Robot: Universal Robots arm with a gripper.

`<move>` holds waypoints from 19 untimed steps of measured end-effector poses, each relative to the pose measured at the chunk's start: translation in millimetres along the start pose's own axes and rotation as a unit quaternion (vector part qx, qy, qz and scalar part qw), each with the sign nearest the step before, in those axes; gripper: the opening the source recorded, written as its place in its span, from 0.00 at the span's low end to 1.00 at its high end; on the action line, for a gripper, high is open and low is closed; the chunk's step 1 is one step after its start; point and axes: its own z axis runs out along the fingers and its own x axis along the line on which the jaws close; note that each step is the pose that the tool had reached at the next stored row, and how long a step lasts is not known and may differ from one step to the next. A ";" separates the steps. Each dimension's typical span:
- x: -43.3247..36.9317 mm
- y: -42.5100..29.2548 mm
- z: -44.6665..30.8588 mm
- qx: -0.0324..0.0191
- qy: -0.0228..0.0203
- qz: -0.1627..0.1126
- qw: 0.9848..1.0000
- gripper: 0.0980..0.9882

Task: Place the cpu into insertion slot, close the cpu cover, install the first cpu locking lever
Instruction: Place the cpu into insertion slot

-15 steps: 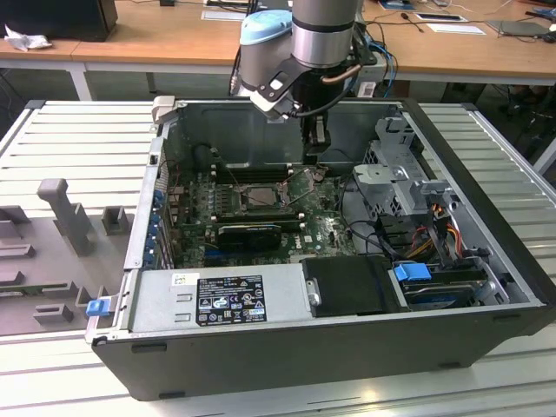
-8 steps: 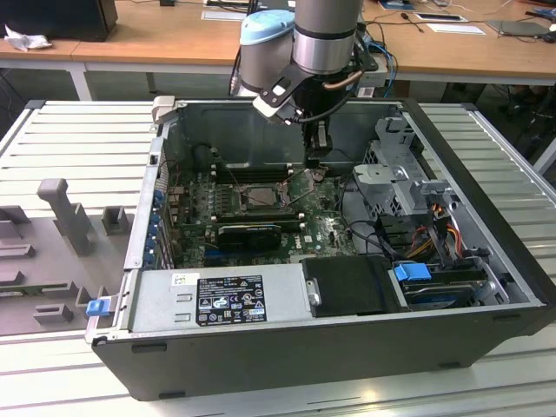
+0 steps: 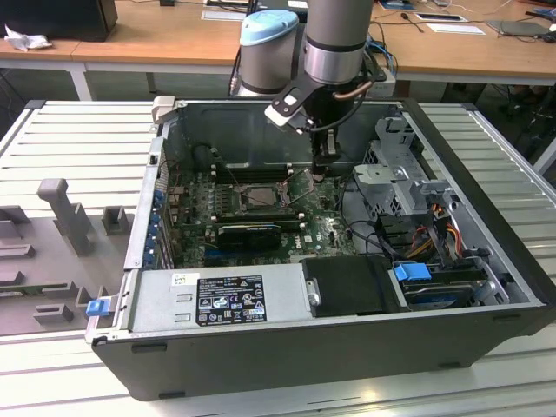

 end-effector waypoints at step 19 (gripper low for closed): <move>-1.5 4.7 15.8 0.013 0.001 0.000 1.000 0.01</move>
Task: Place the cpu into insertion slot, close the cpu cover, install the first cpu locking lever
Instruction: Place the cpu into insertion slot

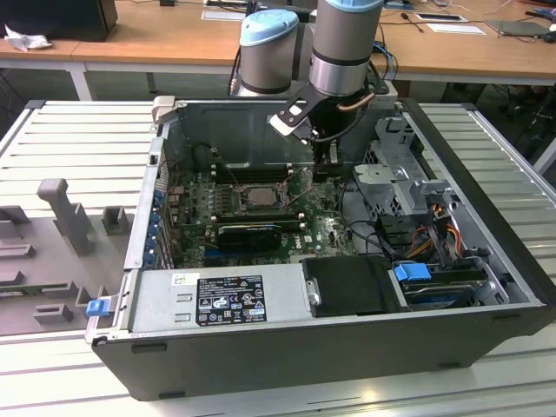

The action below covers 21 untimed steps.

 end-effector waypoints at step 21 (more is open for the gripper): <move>-0.5 -39.5 -1.6 0.000 0.000 0.000 1.000 0.01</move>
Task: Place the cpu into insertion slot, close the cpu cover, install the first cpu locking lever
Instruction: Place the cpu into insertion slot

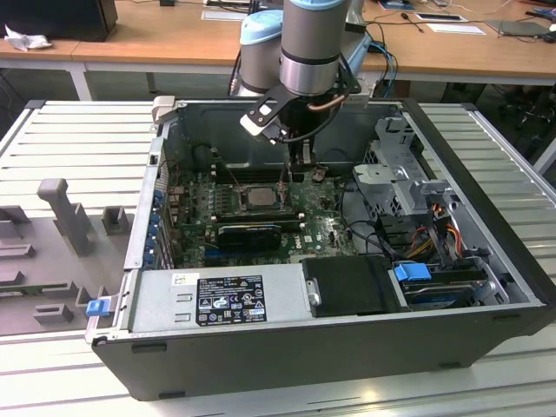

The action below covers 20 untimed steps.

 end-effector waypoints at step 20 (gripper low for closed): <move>-0.1 -5.4 -0.2 0.000 0.000 0.000 1.000 0.01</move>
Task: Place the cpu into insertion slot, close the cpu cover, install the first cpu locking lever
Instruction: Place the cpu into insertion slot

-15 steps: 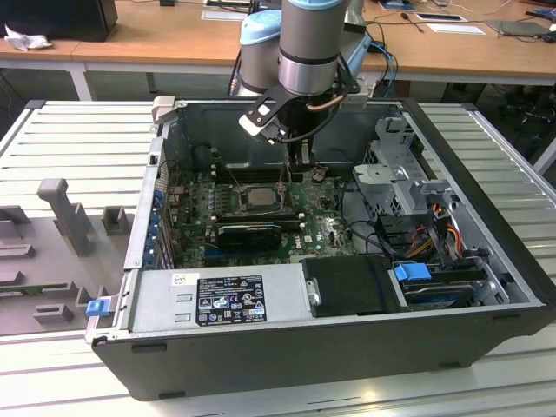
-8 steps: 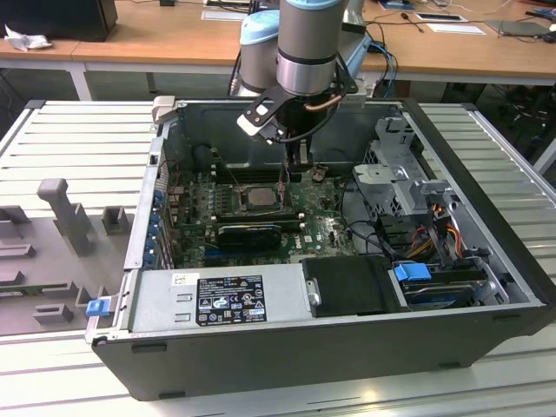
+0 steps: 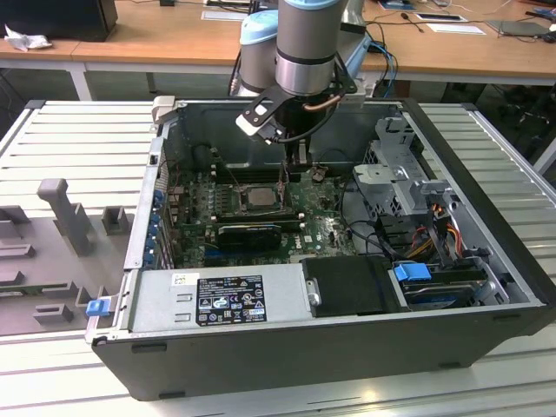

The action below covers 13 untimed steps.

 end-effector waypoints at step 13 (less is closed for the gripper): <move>0.0 -2.5 -0.1 0.000 0.000 0.000 1.000 0.01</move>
